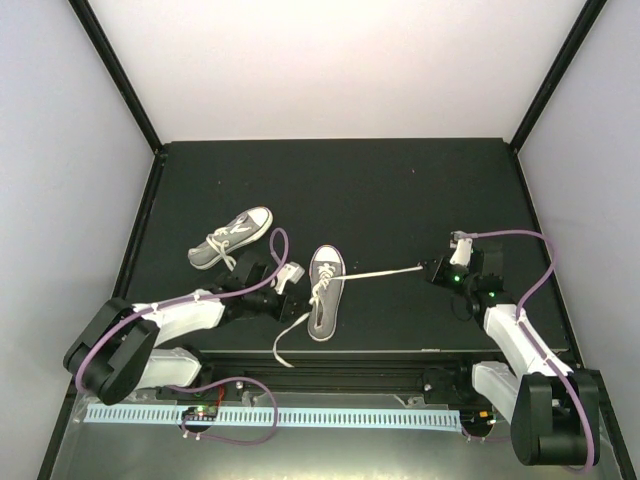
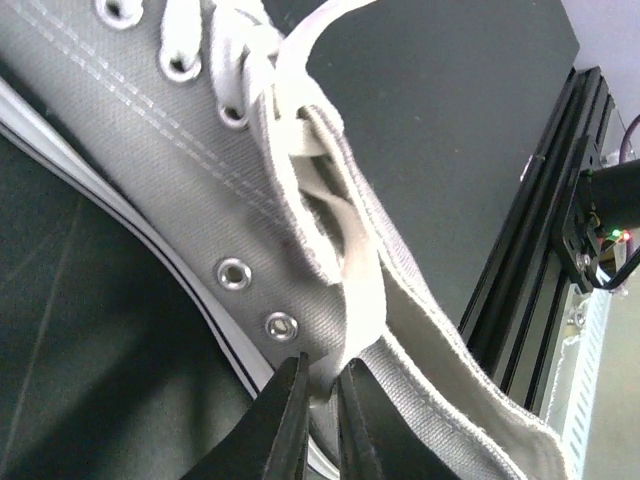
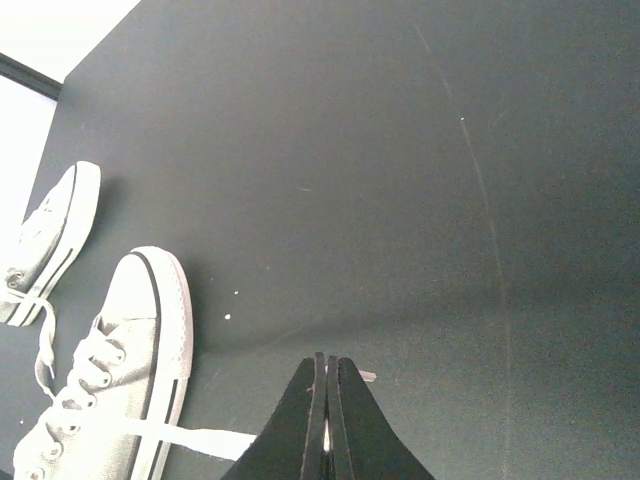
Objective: Tie the shoes
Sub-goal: Wrap the shoelace around the shoelace.
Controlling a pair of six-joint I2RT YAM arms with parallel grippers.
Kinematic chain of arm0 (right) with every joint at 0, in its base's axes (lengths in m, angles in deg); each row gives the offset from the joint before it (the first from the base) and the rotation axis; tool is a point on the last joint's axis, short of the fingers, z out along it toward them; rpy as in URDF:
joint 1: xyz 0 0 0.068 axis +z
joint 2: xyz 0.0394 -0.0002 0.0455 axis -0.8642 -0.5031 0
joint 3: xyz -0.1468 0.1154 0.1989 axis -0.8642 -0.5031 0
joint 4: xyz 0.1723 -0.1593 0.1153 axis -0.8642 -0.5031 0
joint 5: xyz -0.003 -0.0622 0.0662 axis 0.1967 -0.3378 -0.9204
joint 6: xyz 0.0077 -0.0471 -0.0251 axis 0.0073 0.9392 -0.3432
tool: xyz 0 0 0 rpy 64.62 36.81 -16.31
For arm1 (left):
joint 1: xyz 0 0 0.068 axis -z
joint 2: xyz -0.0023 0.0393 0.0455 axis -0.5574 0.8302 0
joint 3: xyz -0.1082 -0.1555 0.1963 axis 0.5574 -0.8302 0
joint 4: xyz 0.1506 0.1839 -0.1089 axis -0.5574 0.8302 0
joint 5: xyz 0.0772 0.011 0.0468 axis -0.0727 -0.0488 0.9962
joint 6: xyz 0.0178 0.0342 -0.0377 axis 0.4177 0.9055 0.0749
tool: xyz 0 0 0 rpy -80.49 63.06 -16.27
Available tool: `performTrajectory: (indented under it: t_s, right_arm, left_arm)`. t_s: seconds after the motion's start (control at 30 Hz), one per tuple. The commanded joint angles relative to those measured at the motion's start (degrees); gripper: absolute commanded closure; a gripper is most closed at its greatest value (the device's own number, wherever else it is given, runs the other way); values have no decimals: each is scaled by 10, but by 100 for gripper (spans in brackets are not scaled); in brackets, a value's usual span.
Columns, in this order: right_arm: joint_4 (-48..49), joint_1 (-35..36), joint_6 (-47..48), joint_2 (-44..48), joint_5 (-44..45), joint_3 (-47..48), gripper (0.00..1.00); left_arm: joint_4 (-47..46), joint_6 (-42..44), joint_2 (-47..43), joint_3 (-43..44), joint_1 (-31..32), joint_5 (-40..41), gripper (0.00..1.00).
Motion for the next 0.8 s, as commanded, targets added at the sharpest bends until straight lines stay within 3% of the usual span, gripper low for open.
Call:
performTrajectory:
  t_s: [0.0, 0.07, 0.27, 0.5, 0.63, 0.7, 0.77]
  right_arm:
    - [10, -4, 7, -8, -5, 15, 98]
    - [6, -4, 10, -14, -2, 25, 98]
    - [4, 35, 1, -79, 18, 113, 98]
    - [-7, 232, -15, -249, 93, 305, 98]
    - [-5, 334, -33, -330, 58, 417, 98]
    - [5, 371, -39, -349, 30, 445, 89]
    - [22, 380, -53, -352, 5, 448, 59]
  left_arm:
    - [-30, -7, 3, 27, 1, -26, 93]
    - [-28, -9, -9, 25, 1, -21, 98]
    - [-19, -19, -71, 27, 1, -2, 98]
    - [-9, -27, -95, 32, 2, 2, 98]
    - [-8, -30, -97, 32, 3, 6, 98]
    - [-5, -32, -99, 33, 4, 9, 98]
    - [-6, -36, -103, 31, 4, 11, 98]
